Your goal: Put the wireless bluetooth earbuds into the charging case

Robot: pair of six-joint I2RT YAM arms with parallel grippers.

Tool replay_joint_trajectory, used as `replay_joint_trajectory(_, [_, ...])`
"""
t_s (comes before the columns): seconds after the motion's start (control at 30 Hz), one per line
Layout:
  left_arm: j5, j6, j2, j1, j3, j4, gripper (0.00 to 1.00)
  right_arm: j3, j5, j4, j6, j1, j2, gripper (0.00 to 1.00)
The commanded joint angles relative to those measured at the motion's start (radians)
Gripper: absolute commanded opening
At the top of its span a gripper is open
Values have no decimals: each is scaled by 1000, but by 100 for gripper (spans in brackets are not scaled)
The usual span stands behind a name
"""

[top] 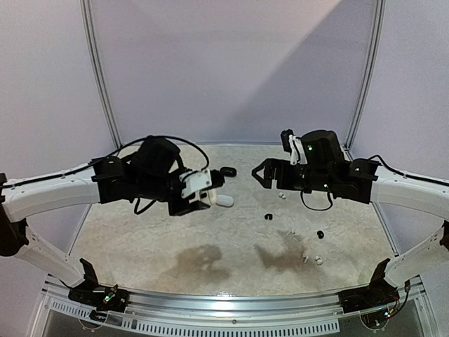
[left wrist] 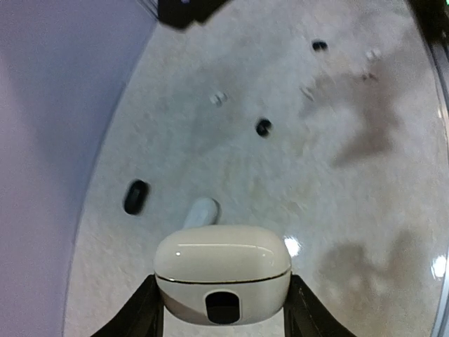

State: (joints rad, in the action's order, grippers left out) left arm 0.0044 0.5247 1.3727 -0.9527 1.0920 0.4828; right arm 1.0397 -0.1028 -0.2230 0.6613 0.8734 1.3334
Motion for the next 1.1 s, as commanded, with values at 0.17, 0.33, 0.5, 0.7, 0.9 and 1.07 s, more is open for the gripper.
replay_joint_trajectory(0.17, [-82,-34,-41,41,29,-380,0,366,407,69,-169,-35,200,84])
replay_joint_trajectory(0.33, [-48,-34,-55,81,-13,-517,0,426,469,157,-155,-35,301,77])
replay_joint_trajectory(0.5, [-12,-46,-68,109,-29,-526,0,417,478,212,-113,-8,339,72])
replay_joint_trajectory(0.7, [27,-58,-73,124,-39,-546,0,438,486,237,-119,22,374,61])
replay_joint_trajectory(0.9, [28,-58,-73,140,-40,-564,0,459,485,191,-138,22,400,25])
replay_joint_trajectory(1.07, [89,-65,-79,166,-32,-499,54,505,461,101,-226,14,381,0])
